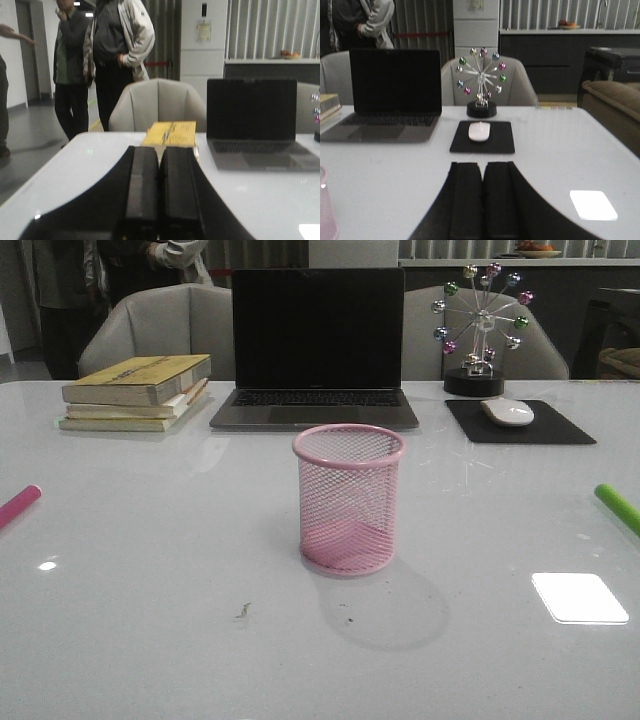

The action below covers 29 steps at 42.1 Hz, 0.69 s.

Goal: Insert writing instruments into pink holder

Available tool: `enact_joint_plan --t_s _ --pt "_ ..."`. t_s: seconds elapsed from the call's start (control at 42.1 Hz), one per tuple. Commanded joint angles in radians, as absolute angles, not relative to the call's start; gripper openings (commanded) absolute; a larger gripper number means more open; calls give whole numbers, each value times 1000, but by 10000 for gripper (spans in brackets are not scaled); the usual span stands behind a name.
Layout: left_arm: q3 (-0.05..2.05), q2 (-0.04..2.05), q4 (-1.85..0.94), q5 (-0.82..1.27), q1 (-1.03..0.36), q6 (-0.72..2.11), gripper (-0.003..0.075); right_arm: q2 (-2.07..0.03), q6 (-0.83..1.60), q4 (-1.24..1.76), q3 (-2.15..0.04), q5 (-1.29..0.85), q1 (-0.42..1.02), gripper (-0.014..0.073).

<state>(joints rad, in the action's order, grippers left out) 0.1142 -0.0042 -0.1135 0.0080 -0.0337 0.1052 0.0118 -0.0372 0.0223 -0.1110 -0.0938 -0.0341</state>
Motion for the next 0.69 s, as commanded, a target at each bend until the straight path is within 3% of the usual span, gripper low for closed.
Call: enact_joint_plan --t_s 0.0,0.38,0.666 --pt "242 -5 -119 -56 -32 102 92 13 -28 24 -239 -47 -37 58" --pt "647 266 -122 354 -32 102 92 -260 -28 24 -638 -355 -37 58" --pt "664 443 -129 554 -32 102 92 -447 -28 24 -660 -641 -37 58"
